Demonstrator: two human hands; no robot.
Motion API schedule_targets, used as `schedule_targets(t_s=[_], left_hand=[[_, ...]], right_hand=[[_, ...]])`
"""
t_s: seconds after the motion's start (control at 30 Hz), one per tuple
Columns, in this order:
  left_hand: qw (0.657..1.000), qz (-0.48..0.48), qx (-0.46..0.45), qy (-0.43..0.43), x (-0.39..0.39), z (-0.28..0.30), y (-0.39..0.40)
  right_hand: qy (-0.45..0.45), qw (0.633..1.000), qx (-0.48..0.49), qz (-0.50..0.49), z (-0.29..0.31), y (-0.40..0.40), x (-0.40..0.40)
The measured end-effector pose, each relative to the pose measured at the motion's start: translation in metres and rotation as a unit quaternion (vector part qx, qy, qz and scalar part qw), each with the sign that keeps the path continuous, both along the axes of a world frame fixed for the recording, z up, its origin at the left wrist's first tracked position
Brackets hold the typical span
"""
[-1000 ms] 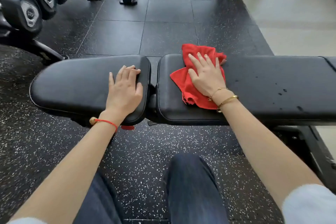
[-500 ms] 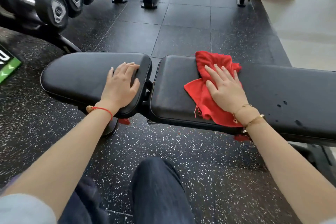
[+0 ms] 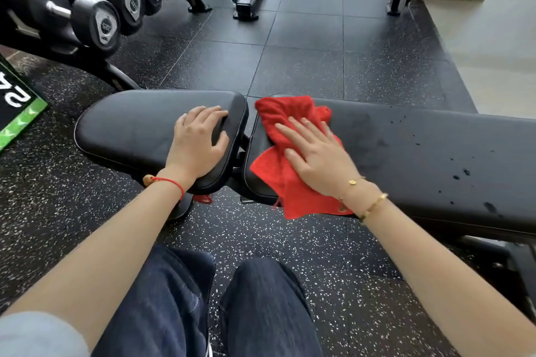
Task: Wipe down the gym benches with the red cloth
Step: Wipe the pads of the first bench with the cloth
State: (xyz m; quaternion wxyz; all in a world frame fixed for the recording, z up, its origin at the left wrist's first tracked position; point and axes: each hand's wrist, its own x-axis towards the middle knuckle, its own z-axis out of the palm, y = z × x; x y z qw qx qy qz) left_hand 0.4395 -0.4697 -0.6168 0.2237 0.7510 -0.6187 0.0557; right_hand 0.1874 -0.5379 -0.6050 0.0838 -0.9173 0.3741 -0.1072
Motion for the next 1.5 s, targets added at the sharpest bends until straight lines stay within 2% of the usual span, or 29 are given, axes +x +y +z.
schedule_targets(t_s=[0.1,0.23,0.4,0.5,0.57,0.73,0.87,1.03,1.23,1.37,1.5], left_hand=[[1.0,0.003,-0.002,0.002,0.0,-0.001,-0.001],[1.0,0.001,-0.002,0.004,0.002,-0.002,-0.002],[1.0,0.0,-0.005,0.013,0.003,-0.003,-0.001],[1.0,-0.004,0.001,0.011,0.003,-0.001,0.001],[1.0,-0.003,0.007,0.014,0.003,0.0,0.001],[1.0,0.001,0.015,0.013,0.0,0.001,0.002],[1.0,0.002,0.011,0.011,-0.001,0.001,0.001],[1.0,-0.002,0.002,0.013,0.002,0.0,0.0],[1.0,-0.004,-0.003,0.011,0.003,0.0,0.001],[1.0,-0.002,0.001,0.009,0.0,0.0,0.002],[1.0,0.002,0.0,-0.006,-0.002,0.002,0.003]], right_hand=[[0.011,0.997,0.009,-0.075,0.001,-0.026,-0.025],[0.035,0.986,0.004,-0.161,0.005,-0.062,0.012],[0.039,0.996,-0.011,-0.081,0.003,-0.025,0.074],[0.025,0.999,-0.016,-0.016,0.002,0.013,0.064],[0.011,1.0,-0.014,-0.01,0.001,0.025,0.037],[0.012,0.994,0.001,-0.104,0.003,-0.01,-0.02],[0.032,0.979,0.018,-0.202,0.007,-0.055,0.01],[0.033,0.99,-0.003,-0.136,0.004,-0.034,0.05],[0.015,0.998,-0.017,-0.055,0.001,0.018,-0.007],[0.016,0.992,-0.004,-0.125,0.002,-0.004,-0.054],[0.038,0.974,0.01,-0.223,0.006,-0.049,-0.043]])
